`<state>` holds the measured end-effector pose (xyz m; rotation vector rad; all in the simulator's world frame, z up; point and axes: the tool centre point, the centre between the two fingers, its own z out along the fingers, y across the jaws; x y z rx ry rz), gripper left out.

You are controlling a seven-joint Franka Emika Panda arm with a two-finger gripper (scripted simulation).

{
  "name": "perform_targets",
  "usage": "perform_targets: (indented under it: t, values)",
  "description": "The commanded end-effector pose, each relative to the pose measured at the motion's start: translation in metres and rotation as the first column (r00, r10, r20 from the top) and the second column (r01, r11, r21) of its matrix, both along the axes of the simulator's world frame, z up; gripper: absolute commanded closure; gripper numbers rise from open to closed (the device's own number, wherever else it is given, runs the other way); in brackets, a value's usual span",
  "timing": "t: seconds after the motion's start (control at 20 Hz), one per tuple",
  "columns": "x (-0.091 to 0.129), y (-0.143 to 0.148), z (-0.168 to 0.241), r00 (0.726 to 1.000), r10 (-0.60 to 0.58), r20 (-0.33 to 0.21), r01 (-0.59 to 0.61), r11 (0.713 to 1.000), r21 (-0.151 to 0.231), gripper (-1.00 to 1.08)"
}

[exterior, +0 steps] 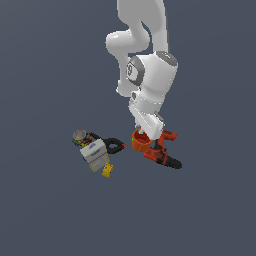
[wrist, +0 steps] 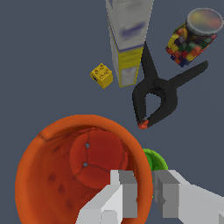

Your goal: Pick up a designated object from a clutter of objects.

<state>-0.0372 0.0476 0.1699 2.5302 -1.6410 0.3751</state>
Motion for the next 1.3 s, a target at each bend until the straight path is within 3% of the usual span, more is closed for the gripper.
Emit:
perform_targets:
  t: [0.0,1.25]
  values:
    - [-0.007,0.003,0.021,1.000,0.001,0.001,-0.001,1.000,0.001,1.08]
    - [-0.083,0.039,0.240,1.000,0.001,0.001,-0.001,1.000,0.003,1.08]
